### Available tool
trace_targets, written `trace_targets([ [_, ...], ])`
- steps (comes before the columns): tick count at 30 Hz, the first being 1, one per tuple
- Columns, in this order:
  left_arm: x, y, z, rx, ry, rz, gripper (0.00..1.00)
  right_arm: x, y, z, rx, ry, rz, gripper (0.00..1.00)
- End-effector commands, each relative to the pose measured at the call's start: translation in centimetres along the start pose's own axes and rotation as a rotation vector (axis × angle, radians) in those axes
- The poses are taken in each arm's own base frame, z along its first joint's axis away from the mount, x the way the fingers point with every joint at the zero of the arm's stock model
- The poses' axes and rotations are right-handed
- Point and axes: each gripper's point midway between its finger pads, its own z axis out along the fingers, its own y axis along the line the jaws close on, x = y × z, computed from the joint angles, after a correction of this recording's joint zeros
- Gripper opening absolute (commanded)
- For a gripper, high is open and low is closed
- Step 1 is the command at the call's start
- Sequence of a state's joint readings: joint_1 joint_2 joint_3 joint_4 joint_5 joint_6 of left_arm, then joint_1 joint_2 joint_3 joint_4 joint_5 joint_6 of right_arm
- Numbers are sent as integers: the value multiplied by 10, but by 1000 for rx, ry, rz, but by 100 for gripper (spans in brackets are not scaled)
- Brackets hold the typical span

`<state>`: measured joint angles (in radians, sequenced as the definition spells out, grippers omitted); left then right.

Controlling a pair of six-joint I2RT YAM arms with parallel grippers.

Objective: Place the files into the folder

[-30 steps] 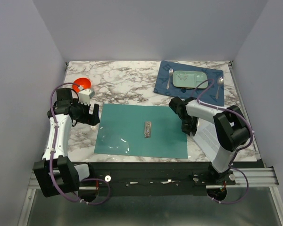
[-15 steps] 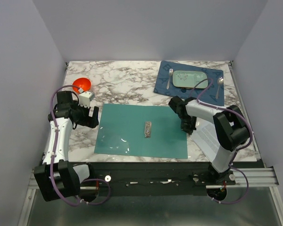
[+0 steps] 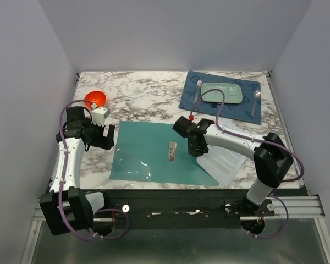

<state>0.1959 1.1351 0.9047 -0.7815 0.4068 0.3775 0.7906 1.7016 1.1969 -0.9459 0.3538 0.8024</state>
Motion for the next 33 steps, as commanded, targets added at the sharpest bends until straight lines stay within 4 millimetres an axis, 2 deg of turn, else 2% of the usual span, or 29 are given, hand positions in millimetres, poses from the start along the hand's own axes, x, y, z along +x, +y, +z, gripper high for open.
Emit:
trace_targets([
  [1, 0, 4, -2, -29, -6, 26, 99, 16, 55, -29, -151, -4, -69, 0],
  [6, 0, 5, -6, -41, -4, 36, 99, 43, 119, -41, -295, 0, -277, 0],
  [9, 1, 6, -7, -48, -1, 40, 99, 54, 142, -43, -337, 18, -353, 0],
  [12, 1, 5, -10, -53, -4, 45, 99, 53, 150, -46, -359, 11, -359, 0],
  [14, -1, 5, -12, -58, -9, 50, 99, 48, 151, -51, -368, -10, -356, 25],
  [15, 0, 6, -12, -59, -5, 52, 99, 46, 151, -53, -381, -25, -357, 33],
  [16, 0, 6, -13, -60, -4, 49, 99, 39, 149, -66, -409, -58, -343, 55],
  [17, 0, 5, -13, -60, -3, 52, 99, 34, 146, -71, -415, -83, -331, 68],
  [18, 1, 6, -14, -64, 1, 54, 99, 24, 142, -75, -427, -112, -296, 75],
  [19, 2, 6, -14, -67, 4, 56, 99, 16, 129, -85, -441, -147, -265, 79],
  [20, 2, 6, -15, -73, 0, 60, 99, 9, 120, -86, -437, -162, -241, 81],
  [21, 3, 6, -15, -74, 1, 63, 99, -7, 104, -83, -424, -176, -182, 84],
  [22, 5, 6, -15, -75, 5, 64, 99, -14, 92, -81, -424, -175, -148, 93],
  [23, 4, 6, -17, -79, -2, 68, 99, -17, 75, -80, -424, -173, -111, 97],
  [24, 5, 5, -17, -77, 2, 65, 99, -35, 55, -72, -405, -180, -46, 98],
  [26, 5, 4, -18, -75, 0, 64, 99, -42, 27, -63, -372, -187, 16, 98],
  [27, 7, 4, -18, -75, 4, 61, 99, -55, 10, -54, -356, -198, 54, 96],
  [29, 6, 3, -18, -73, 2, 60, 99, -60, -7, -49, -348, -204, 76, 93],
  [30, 6, 4, -19, -76, 3, 60, 99, -65, -25, -42, -317, -204, 110, 91],
  [31, 7, 5, -19, -78, 8, 60, 99, -69, -55, -29, -261, -181, 169, 90],
  [33, 7, 5, -19, -82, 12, 61, 99, -73, -65, -24, -281, -196, 208, 90],
])
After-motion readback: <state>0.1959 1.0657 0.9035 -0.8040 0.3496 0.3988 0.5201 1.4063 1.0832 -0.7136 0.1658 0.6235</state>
